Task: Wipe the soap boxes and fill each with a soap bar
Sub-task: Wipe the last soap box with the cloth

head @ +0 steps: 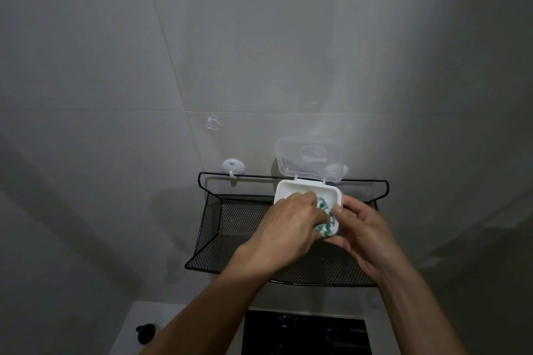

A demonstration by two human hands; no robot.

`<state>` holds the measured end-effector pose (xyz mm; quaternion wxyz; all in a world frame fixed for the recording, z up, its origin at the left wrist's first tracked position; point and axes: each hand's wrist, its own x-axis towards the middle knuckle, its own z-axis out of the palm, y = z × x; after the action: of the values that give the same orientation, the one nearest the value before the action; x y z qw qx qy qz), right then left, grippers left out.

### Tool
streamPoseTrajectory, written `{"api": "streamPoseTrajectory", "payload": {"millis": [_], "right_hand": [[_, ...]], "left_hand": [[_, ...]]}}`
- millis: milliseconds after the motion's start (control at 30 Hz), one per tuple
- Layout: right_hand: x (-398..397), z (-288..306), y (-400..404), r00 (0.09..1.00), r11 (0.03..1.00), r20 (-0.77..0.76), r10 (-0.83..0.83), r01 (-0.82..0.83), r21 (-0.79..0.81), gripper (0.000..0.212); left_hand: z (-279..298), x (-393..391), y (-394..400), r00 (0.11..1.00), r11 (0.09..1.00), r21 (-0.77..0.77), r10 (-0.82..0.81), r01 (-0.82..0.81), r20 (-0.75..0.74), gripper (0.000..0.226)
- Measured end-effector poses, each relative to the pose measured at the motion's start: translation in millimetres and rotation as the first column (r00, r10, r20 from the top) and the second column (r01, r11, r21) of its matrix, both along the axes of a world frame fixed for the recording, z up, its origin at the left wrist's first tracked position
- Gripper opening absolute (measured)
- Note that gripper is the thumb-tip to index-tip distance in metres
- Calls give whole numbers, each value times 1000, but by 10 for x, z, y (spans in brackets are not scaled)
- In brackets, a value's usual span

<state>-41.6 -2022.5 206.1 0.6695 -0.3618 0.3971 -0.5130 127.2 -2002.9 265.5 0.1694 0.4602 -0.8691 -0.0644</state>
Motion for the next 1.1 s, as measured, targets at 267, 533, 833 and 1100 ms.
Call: {"api": "streamPoseTrajectory", "payload": {"millis": [267,533,833,1100], "right_hand": [[-92,18,-11,997,997,-57,-49,52,49,21],[-195,17,-10,999,993,9,-32,31,111,21],[-17,120,27,999,998,20,-30,29,52,25],[116,103,53,999,1000,46,-7,6,12,30]], "left_hand": [[-64,179,-10,998,999,-51,19,-16,56,19],[-75,495,-80,994,992,77,104,-102,-34,25],[-68,259,-148,885,888,-127,409,-442,-223,23],[-137,-39,-193,839,884,-50,422,-465,-343,13]]}}
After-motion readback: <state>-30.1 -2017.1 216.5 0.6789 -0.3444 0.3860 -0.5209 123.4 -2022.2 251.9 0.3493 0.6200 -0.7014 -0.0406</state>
